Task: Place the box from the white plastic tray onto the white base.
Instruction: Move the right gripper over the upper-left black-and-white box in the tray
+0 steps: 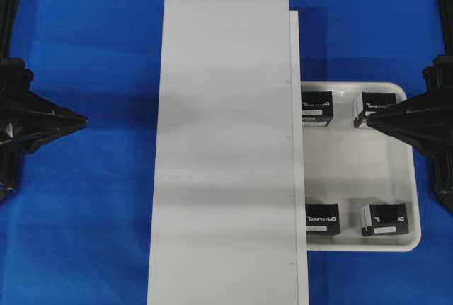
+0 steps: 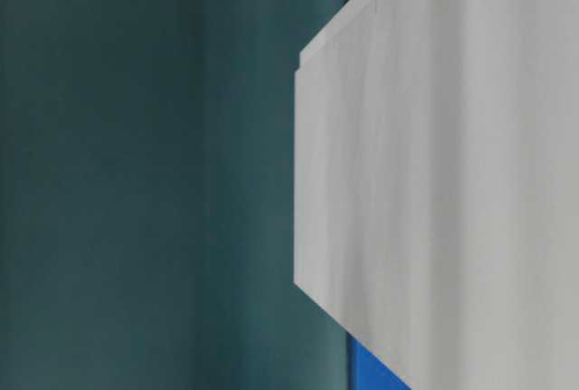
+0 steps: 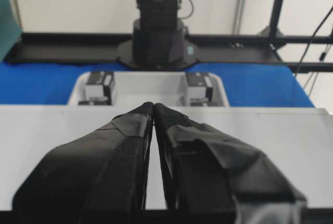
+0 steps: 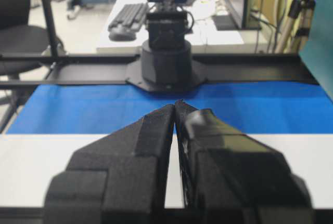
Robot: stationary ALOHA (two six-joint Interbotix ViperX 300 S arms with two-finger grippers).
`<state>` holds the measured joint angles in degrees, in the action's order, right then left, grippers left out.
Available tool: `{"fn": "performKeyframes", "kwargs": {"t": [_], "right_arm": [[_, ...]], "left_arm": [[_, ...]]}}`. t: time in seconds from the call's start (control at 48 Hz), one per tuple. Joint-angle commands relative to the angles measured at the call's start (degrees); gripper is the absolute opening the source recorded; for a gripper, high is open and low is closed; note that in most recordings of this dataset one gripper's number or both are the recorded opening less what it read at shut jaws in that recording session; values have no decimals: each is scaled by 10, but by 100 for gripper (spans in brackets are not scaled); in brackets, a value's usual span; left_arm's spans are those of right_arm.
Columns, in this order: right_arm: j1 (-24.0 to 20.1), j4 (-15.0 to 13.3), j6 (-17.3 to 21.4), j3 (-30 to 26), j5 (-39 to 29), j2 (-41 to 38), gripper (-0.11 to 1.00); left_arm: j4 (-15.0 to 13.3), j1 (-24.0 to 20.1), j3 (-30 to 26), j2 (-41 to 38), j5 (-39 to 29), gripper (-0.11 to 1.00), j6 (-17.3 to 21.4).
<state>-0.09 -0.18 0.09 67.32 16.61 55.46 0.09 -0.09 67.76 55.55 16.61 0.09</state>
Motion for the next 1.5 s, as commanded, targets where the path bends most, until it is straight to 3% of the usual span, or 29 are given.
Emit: {"fn": "performKeyframes", "kwargs": {"t": [0.0,0.104,0.167,0.438,0.646,0.792,1.146,1.292,1.479], "right_arm": [[11,11,7,-13,-4,-5,14],[30,65,18,-40,-108,-5,2],[42,75,25,-62,-186,-4,-2],[119,62,28,-183,-544,-25,-3],[159,38,5,-235,-701,-91,-2],[161,27,-42,-247,-733,-149,-2],[172,-3,-165,-277,-727,-270,-2],[185,-4,-191,-274,-689,-320,0],[192,-3,-196,-274,-650,-380,4]], "left_arm": [[5,-4,-25,-10,-15,14,-23],[7,-3,-41,-11,-53,2,-35],[8,-3,-49,-11,-74,-4,-36],[8,-3,-73,-11,-138,-7,-38],[8,-1,-85,-13,-157,-7,-39],[8,-2,-91,-13,-174,-7,-39],[8,-3,-95,-23,-174,-7,-39],[8,-3,-95,-26,-174,-7,-40],[8,-3,-96,-27,-173,-7,-40]]}}
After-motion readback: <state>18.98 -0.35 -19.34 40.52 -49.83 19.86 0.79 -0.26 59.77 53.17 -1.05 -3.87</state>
